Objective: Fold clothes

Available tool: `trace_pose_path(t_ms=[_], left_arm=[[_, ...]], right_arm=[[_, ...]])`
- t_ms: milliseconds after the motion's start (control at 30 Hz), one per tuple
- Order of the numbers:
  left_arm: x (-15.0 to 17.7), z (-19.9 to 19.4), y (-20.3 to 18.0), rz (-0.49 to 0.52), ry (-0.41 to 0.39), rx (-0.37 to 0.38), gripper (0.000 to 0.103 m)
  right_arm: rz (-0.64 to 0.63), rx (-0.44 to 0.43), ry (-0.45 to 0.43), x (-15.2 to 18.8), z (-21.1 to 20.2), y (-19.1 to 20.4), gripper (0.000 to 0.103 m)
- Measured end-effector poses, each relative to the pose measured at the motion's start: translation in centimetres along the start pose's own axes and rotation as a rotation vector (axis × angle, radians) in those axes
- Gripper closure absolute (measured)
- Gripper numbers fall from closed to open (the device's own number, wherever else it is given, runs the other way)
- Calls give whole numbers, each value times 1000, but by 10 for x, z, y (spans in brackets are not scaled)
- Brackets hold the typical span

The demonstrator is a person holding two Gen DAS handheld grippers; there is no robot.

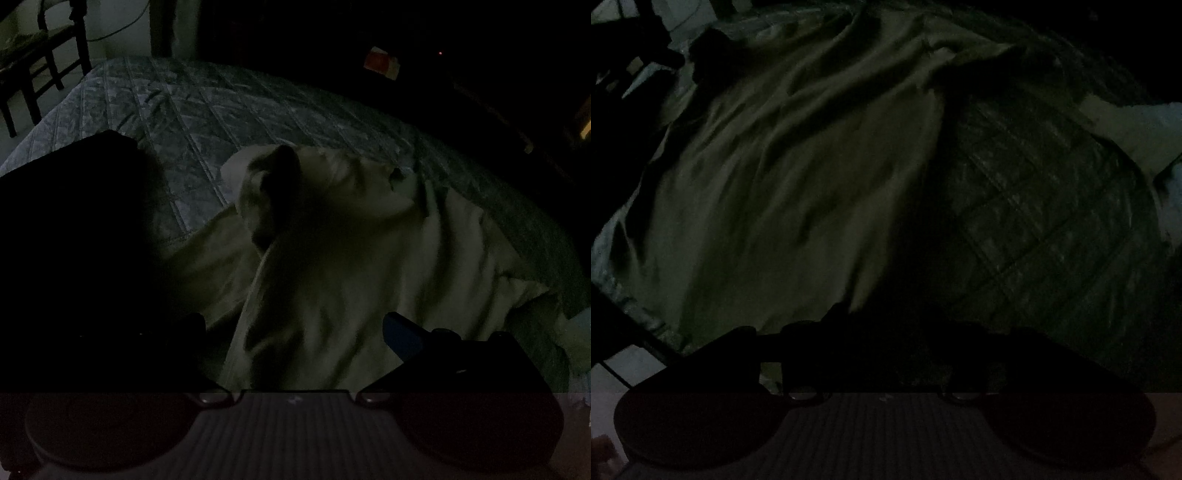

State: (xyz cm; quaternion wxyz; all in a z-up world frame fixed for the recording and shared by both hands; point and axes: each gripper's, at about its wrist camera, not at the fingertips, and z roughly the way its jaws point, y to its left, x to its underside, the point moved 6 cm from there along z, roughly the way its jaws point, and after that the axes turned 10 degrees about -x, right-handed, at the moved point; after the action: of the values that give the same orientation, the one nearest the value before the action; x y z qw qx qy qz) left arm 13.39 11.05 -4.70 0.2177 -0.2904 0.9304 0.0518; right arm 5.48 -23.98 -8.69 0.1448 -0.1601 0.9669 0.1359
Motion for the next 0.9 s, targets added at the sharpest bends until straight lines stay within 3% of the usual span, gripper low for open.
trace_pose_path(t_ms=[100, 133, 200, 267, 333, 367, 433, 533, 600, 667, 767, 900], left_arm=[[2, 3, -1, 8, 9, -8, 1], [2, 3, -1, 5, 11, -8, 1], [1, 2, 0, 1, 8, -7, 1], [0, 0, -1, 2, 3, -1, 1], [1, 0, -2, 7, 2, 0, 1], [1, 0, -2, 10, 3, 0, 1], [1, 1, -2, 10, 4, -1, 1], [0, 1, -1, 3, 6, -2, 1], [0, 0, -1, 3, 4, 0, 1], [1, 0, -3, 8, 3, 2, 1], [2, 1, -3, 13, 5, 2, 1], [1, 0, -3, 10, 5, 2, 1]], right_arm=[[-154, 57, 20, 5, 4, 20, 68], [-206, 76, 26, 7, 5, 26, 100], [-296, 106, 32, 10, 5, 39, 102], [-279, -11, -37, 7, -13, 46, 103], [-237, -134, -120, 3, -32, 50, 98], [-213, -138, -156, 1, -38, 46, 73], [-176, -108, -191, -2, -43, 35, 42], [-237, 104, -42, 4, -19, 19, 52], [-283, 121, 47, 13, -5, 21, 53], [-277, 77, 73, 16, 3, 27, 54], [-203, 25, -14, 6, 1, 30, 54], [-60, -104, -206, -13, -17, 32, 50]])
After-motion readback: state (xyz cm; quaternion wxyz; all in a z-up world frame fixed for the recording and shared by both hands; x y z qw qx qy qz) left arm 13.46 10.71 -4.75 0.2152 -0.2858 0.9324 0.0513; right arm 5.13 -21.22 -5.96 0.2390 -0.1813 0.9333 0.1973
